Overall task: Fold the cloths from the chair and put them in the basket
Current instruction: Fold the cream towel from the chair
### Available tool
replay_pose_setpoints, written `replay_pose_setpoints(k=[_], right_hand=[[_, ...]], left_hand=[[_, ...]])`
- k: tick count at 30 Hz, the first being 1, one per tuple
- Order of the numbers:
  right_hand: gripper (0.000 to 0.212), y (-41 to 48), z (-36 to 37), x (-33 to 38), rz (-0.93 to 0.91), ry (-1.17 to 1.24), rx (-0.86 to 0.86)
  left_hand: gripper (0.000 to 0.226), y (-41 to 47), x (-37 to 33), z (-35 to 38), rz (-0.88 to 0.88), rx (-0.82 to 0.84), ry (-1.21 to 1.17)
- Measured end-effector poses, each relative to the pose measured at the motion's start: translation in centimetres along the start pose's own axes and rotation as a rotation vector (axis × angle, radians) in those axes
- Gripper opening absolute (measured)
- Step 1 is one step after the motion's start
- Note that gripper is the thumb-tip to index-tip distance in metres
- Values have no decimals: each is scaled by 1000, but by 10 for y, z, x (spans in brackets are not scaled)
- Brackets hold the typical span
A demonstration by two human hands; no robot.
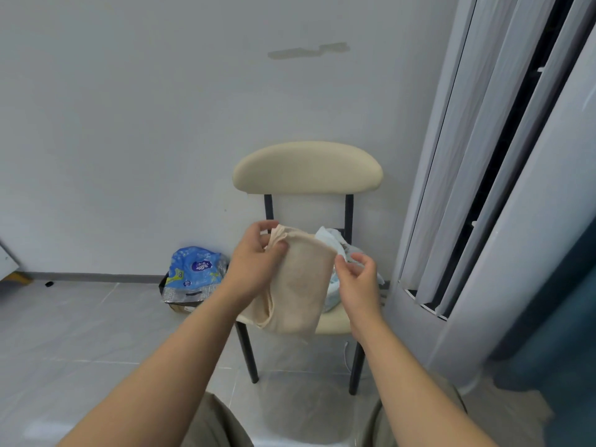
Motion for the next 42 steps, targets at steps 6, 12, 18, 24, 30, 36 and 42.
replay_pose_setpoints(k=[6, 12, 18, 24, 30, 36, 42], right_hand=[[67, -3, 39, -30, 253, 205, 264], [39, 38, 60, -33, 97, 106, 115], [36, 105, 116, -13, 18, -110, 155], [30, 123, 186, 101, -113, -300, 154], [15, 79, 274, 251, -161, -361, 324], [16, 32, 340, 336, -161, -463, 529], [32, 1, 401, 314, 139, -334, 535]], left_hand=[[43, 22, -1, -12, 1, 113, -53], [18, 78, 62, -26, -209, 39, 12], [29, 142, 109, -39, -333, -96, 123], [26, 175, 34, -109, -332, -326, 59], [42, 156, -62, -235, -550, -478, -130], [55, 116, -109, -313, -774, -443, -151], [43, 110, -127, -394, -583, -607, 80]])
Point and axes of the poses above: each hand's wrist, its own y-axis towards the middle knuckle, its own z-axis out of the palm, x = y × z, the point moved 7 cm from there along y, towards the middle knuckle, and after that the axes turned 5 degrees about y, right-handed, at the moved point
